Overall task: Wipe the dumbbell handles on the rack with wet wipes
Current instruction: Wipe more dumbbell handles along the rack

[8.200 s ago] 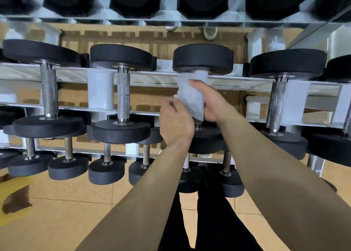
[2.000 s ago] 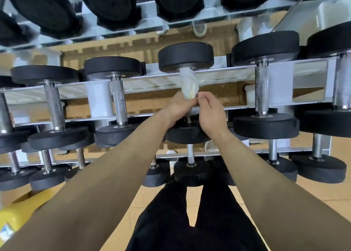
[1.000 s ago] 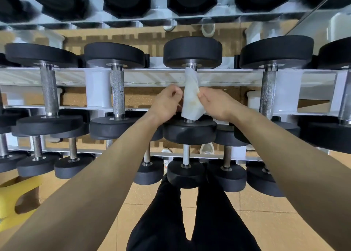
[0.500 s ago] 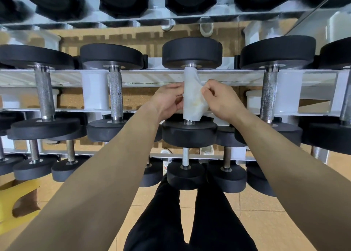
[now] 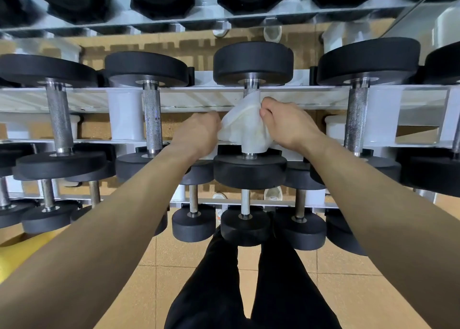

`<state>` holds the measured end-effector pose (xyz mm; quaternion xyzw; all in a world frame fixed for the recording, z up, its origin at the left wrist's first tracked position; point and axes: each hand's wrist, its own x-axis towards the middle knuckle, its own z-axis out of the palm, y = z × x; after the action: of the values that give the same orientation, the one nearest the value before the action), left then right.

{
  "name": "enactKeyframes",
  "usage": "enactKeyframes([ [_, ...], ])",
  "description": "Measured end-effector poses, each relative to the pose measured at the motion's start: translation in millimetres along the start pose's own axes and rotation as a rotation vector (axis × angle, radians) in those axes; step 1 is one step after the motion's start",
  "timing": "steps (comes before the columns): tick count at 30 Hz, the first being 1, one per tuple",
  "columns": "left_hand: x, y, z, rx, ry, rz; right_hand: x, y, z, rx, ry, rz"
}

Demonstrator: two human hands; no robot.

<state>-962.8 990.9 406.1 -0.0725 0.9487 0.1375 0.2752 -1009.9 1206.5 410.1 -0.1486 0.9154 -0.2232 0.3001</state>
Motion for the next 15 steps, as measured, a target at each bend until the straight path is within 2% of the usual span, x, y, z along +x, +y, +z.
enactKeyframes([
  [1, 0.4, 5.3, -2.9, -0.171, -0.013, -0.032, -0.1, 3.4, 0.2, -0.063, -0.023, -0.005],
  [4, 0.8, 22.2, -5.5, -0.899, -0.068, -0.124, -4.0, 14.5, 3.7, -0.223, -0.113, 0.050],
  [6, -5.3, 30.4, -6.4, -1.130, -0.054, -0.146, -6.9, 19.7, 8.2, -0.219, -0.141, 0.100],
  [8, -11.8, 30.8, -3.9, -1.144, -0.041, -0.108, -8.7, 22.3, 11.8, -0.121, -0.127, 0.127],
  [12, -15.8, 20.0, 3.1, -0.973, -0.151, 0.033, -9.3, 21.2, 10.0, 0.250, 0.000, 0.181],
  [15, -11.1, 12.7, 8.8, -0.787, -0.036, 0.049, -7.4, 16.2, 7.8, 0.439, 0.064, 0.214],
])
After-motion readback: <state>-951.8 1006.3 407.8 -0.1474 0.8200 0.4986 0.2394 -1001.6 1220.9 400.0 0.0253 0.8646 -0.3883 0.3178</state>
